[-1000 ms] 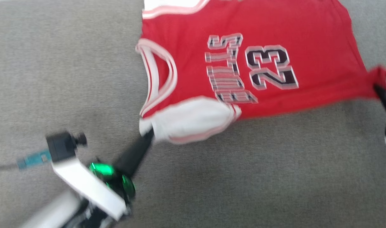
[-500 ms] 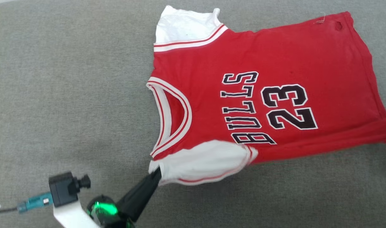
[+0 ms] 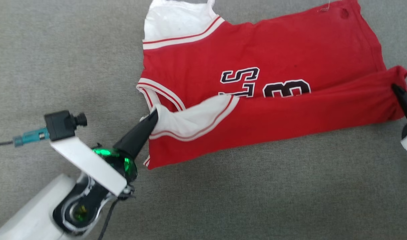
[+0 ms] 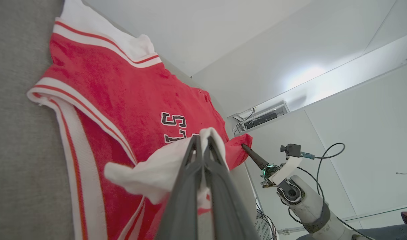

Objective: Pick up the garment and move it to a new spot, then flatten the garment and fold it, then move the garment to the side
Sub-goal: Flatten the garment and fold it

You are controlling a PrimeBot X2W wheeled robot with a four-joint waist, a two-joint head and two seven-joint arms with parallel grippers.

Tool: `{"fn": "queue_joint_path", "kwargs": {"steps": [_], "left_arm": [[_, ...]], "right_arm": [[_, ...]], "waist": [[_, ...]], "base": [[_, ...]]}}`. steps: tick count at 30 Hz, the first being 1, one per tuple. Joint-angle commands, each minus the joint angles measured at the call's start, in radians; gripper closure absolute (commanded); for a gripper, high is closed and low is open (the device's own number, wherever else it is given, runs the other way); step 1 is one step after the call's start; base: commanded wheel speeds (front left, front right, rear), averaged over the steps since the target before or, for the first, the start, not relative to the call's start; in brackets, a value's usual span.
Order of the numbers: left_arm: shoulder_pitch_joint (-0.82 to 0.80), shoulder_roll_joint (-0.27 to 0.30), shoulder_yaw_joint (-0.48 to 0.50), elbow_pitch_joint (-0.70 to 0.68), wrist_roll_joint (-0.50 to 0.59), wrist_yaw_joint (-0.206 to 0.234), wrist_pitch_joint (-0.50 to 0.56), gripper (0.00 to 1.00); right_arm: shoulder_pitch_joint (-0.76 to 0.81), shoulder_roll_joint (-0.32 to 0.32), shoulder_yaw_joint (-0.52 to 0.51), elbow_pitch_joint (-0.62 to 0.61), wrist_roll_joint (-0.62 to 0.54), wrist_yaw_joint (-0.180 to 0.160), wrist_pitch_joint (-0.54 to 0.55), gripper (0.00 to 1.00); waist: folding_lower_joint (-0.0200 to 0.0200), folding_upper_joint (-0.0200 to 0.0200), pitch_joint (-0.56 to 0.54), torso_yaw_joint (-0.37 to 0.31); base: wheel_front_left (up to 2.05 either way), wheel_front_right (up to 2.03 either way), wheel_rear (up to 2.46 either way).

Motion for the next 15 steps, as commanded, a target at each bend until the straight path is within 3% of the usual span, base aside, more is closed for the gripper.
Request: {"fn": "queue_joint_path", "kwargs": {"steps": [1, 15], "left_arm": [[-0.021, -0.006, 0.006, 0.026, -0.011, 0.001, 0.005, 1.00], [-0.105, -0.045, -0.018, 0.259, 0.071, 0.001, -0.015, 1.00]], "right_arm": [[-0.016, 0.019, -0.006, 0.013, -0.016, 0.000, 0.008, 1.00], [-0.102, 0.136, -0.025, 0.131, -0.121, 0.000, -0.023, 1.00]], "waist": [[0.0000, -0.0001, 0.014, -0.005], [0.0000, -0.0001, 0.075, -0.034]], "base": [[0.00, 0.00, 0.00], [0.00, 0.00, 0.00]]}}
